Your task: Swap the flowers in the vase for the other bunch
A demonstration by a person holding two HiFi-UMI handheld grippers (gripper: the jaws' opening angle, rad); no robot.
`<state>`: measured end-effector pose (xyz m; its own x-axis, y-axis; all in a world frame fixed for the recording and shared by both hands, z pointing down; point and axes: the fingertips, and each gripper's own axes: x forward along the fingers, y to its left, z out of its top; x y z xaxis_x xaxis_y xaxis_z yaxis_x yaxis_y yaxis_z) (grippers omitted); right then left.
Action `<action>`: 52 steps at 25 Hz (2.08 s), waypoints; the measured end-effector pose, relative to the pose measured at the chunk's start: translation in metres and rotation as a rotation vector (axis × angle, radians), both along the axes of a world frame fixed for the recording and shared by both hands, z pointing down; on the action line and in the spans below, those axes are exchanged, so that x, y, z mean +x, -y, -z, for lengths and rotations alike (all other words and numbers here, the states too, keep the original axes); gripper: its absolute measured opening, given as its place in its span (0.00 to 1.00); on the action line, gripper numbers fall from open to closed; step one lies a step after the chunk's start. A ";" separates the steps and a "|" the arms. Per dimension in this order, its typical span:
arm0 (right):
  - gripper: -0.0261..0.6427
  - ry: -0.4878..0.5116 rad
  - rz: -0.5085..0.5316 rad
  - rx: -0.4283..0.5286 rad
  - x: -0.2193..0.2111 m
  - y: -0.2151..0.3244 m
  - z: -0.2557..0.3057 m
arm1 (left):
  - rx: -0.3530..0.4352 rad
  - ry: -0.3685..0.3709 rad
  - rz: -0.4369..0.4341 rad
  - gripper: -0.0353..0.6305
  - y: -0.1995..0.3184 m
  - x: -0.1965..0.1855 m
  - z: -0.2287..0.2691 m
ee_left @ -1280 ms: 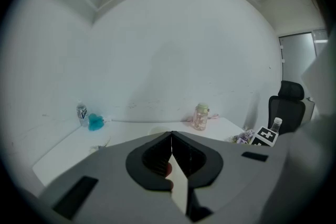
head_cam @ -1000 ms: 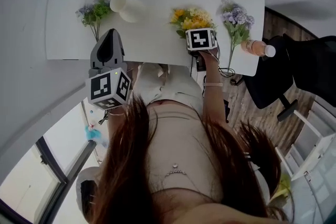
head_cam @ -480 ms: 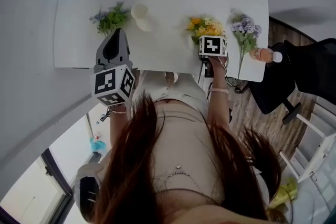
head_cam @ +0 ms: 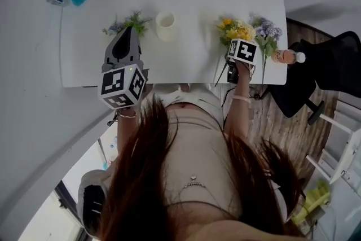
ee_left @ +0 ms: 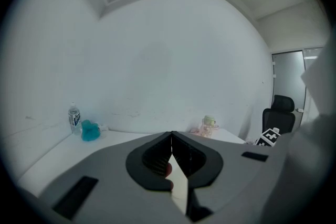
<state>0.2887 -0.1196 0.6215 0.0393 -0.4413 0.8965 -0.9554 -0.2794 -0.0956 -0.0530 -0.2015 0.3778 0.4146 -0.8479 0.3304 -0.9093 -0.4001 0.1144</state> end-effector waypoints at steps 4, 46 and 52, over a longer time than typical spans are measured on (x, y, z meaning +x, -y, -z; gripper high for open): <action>0.31 0.032 -0.098 0.083 -0.003 0.004 0.021 | 0.011 -0.012 -0.058 0.06 0.010 -0.007 0.001; 0.31 0.144 -0.228 0.755 -0.105 0.055 0.228 | 0.042 -0.084 -0.266 0.06 0.042 -0.077 0.004; 0.31 0.167 -0.196 0.870 -0.108 0.072 0.271 | 0.046 -0.088 -0.244 0.06 0.050 -0.080 0.010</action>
